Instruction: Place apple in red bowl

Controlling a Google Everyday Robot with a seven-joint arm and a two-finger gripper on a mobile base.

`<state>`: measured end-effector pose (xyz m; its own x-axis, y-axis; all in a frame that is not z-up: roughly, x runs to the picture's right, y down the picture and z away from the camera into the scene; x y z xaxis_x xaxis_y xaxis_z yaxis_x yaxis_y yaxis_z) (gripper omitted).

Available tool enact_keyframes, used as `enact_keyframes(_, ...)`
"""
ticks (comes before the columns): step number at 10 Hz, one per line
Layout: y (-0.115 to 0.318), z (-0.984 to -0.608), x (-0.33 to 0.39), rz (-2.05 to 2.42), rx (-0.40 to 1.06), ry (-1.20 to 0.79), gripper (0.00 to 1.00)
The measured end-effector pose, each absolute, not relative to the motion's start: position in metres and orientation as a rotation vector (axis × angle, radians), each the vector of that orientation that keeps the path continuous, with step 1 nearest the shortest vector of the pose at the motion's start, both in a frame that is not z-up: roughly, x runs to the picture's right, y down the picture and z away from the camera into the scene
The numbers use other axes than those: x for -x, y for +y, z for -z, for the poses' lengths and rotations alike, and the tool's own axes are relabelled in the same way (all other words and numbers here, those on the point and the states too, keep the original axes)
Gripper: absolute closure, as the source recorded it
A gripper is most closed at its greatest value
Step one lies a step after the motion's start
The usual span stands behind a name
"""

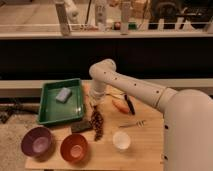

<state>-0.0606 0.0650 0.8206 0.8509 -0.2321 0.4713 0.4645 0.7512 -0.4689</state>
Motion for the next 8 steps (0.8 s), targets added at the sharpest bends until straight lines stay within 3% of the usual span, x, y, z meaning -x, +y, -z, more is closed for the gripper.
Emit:
enact_keyframes(5,0.053,-0.818,0.041,0.357,0.549,-0.402,0.2)
enact_keyframes(8,0.04,-0.838,0.027,0.31,0.502,-0.391,0.2)
